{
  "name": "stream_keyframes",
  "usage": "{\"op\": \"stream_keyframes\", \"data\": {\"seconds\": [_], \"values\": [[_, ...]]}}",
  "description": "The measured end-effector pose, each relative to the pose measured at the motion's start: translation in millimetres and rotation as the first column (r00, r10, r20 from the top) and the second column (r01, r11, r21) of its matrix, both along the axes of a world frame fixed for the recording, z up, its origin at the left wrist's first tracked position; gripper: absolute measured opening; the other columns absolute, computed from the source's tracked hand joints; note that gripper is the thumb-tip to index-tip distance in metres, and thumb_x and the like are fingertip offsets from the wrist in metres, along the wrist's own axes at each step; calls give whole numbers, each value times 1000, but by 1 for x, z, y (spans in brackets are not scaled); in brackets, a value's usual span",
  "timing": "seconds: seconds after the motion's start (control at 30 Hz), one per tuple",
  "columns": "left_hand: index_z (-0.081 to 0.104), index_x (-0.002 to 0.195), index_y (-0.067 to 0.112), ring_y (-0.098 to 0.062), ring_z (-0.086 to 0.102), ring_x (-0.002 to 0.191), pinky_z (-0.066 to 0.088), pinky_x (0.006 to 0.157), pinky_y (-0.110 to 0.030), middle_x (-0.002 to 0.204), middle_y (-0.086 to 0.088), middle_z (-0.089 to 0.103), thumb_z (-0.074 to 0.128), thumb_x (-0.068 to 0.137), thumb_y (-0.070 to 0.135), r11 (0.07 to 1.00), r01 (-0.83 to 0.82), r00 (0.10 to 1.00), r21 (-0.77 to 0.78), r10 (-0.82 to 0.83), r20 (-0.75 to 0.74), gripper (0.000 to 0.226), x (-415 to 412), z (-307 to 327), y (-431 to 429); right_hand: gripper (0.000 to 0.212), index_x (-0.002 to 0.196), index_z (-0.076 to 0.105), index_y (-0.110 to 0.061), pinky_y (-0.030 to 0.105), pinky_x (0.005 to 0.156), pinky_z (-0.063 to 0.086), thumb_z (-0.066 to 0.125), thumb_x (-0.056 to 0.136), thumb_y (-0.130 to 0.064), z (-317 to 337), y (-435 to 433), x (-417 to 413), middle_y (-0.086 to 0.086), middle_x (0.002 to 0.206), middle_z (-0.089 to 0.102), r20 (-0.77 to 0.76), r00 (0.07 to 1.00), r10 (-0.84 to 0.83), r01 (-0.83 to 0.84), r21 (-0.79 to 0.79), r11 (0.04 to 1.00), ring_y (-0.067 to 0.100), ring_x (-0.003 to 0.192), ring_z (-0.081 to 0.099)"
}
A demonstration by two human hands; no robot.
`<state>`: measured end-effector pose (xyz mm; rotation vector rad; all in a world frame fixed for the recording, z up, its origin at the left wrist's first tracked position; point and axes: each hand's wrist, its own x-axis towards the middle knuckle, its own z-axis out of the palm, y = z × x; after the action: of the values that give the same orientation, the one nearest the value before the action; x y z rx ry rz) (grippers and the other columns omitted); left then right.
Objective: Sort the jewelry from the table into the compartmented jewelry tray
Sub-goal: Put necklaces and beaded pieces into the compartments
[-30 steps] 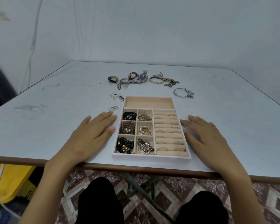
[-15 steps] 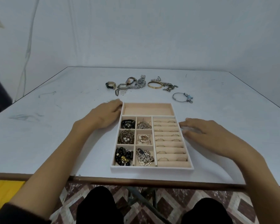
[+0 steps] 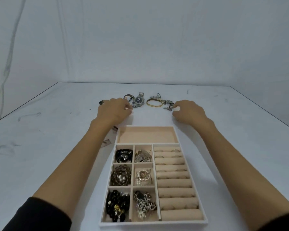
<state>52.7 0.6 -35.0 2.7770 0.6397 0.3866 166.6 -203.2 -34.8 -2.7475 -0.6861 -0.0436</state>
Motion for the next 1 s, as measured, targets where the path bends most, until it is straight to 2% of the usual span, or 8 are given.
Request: {"op": "stream_keyframes", "data": {"seconds": [0.07,0.23,0.33,0.4,0.6,0.77,0.87,1.0], "values": [[62,116,34,-23,56,112,37,79,-31,122,3,62,51,93,33,997,57,998,50,-55,-41,26,13,3,-10,40,132,51,-25,41,96,32,38,94,-20,-13,8,5,5,128,55,36,999,19,-18,-23,1000,30,120,48],[51,131,32,-20,44,128,37,92,-33,140,4,48,53,93,28,966,258,957,1,-256,-139,39,44,7,-31,23,99,61,-18,43,94,30,38,94,-21,-30,16,8,1,103,63,174,983,67,-73,31,997,27,99,55],[46,137,32,-23,39,133,37,105,-39,145,-1,43,54,92,30,953,304,925,-15,-299,-235,46,56,5,-39,16,91,64,-17,34,77,30,48,90,-16,-27,15,9,0,93,65,257,963,76,-98,72,993,25,92,55],[47,136,33,-24,41,131,37,105,-42,145,-1,43,55,91,32,952,303,911,-32,-300,-282,46,59,1,-41,14,90,65,-17,33,74,29,52,88,-15,-25,15,9,-1,93,64,273,958,85,-109,73,991,24,92,55],[50,133,34,-25,43,129,38,104,-46,143,-1,46,55,90,35,948,316,909,-18,-308,-282,43,60,-4,-40,12,94,64,-10,31,68,33,55,86,-9,-28,16,10,6,94,62,229,970,76,-121,188,975,24,91,52],[50,132,35,-24,43,130,38,105,-45,143,-1,46,56,89,38,944,328,907,-29,-324,-268,43,61,-5,-36,33,100,62,-11,31,63,21,49,74,6,-26,20,8,8,99,54,182,982,54,-93,213,973,23,86,43],[51,132,35,-24,42,130,38,105,-46,144,0,45,56,89,39,942,336,905,-30,-331,-268,43,61,-5,-35,41,105,60,-15,28,65,24,51,74,8,-25,16,6,4,99,43,133,989,61,-96,277,956,20,86,40],[51,131,35,-23,42,131,37,106,-44,144,1,45,56,90,39,941,336,907,-30,-332,-259,41,59,-4,-35,40,105,64,-19,23,58,29,55,75,5,-16,12,10,0,94,50,87,994,61,-91,399,912,16,86,44]]}}
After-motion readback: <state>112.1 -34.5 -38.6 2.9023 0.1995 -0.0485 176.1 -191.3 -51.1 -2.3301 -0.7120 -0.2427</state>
